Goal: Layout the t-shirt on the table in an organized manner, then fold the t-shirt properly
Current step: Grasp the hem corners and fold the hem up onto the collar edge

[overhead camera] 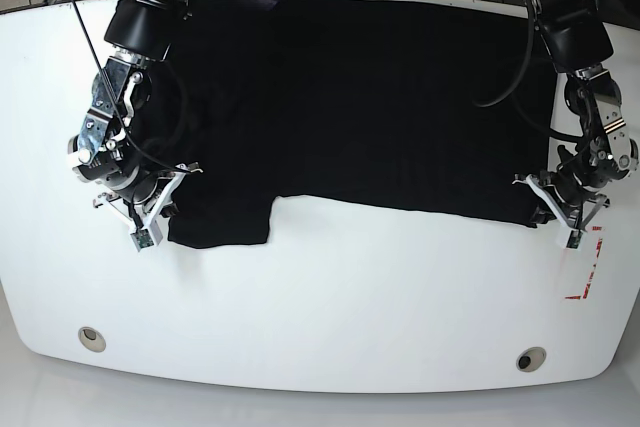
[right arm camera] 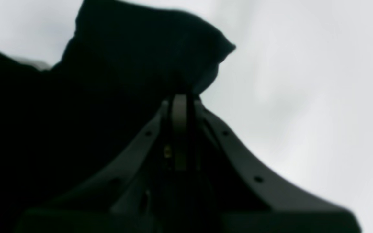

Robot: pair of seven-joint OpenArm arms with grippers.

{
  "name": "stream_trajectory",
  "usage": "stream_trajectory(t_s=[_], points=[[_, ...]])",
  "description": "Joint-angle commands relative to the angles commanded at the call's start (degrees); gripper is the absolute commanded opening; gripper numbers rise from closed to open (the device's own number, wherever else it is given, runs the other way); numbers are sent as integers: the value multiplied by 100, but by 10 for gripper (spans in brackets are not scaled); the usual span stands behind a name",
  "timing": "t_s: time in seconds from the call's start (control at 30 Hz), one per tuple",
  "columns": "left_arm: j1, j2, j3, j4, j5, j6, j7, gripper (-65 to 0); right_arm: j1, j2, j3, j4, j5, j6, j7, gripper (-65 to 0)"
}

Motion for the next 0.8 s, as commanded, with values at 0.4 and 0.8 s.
stream_trajectory(t_s=[0.4, 0.8], points=[[712, 18, -123, 1415, -9, -9, 387, -650, -853, -26, 0, 1758, 18, 0, -826, -650], [1767, 105, -281, 2567, -202, -114, 387, -650, -1653, -202, 44, 2163, 18, 0, -870, -650]])
